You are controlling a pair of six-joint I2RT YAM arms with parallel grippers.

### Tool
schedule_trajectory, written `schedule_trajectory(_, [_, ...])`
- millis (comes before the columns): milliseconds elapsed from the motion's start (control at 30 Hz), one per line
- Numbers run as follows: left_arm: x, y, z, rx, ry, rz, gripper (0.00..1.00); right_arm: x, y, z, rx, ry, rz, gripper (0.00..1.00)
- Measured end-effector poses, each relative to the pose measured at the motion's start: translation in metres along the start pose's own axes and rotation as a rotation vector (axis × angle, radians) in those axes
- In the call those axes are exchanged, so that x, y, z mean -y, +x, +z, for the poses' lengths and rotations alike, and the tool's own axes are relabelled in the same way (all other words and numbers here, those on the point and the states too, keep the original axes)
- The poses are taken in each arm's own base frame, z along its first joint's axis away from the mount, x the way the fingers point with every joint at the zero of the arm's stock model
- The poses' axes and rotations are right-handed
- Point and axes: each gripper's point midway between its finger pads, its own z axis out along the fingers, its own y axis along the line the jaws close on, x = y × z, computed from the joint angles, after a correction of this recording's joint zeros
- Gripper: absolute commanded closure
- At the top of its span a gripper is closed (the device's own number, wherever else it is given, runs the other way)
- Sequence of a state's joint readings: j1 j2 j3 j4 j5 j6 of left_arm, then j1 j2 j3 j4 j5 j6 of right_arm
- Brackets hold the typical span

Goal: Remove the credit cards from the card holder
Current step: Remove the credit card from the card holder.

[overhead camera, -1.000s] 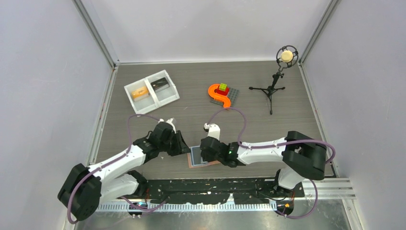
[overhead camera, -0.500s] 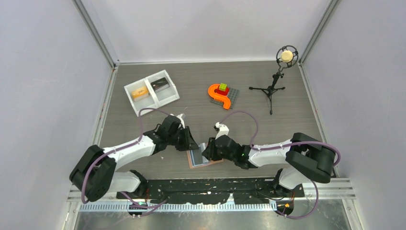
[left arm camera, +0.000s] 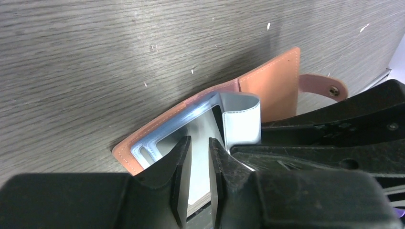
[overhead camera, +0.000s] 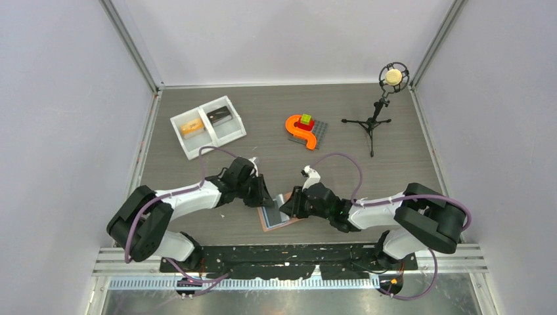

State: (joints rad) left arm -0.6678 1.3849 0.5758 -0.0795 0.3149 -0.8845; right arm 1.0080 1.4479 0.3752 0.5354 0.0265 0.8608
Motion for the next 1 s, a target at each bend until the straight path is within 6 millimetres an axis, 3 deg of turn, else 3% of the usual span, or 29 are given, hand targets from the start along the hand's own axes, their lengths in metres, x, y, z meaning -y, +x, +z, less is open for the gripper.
schedule_trajectory(200, [0.006,-0.002,0.006,-0.013,-0.002,0.009,0.79,-0.006,-0.001,-0.001,-0.014,-0.044,0.018,0.62])
schedule_trajectory(433, [0.019,-0.004,0.007,-0.020,0.027,0.026,0.79,-0.011,-0.004,-0.009,-0.017,-0.052,0.016,0.35])
schedule_trajectory(567, [0.026,0.000,0.007,-0.035,0.056,0.036,0.79,-0.011,-0.017,-0.022,0.007,-0.002,-0.006,0.30])
schedule_trajectory(667, [0.035,0.003,0.010,-0.052,0.087,0.049,0.79,-0.014,-0.032,-0.035,0.039,0.034,-0.034,0.31])
schedule_trajectory(833, [0.048,0.005,0.021,-0.078,0.133,0.057,0.79,-0.024,-0.052,-0.060,0.092,0.041,-0.076,0.52])
schedule_trajectory(1000, [0.056,0.005,0.028,-0.087,0.152,0.060,0.79,-0.035,-0.053,-0.068,0.087,-0.008,-0.085,0.65])
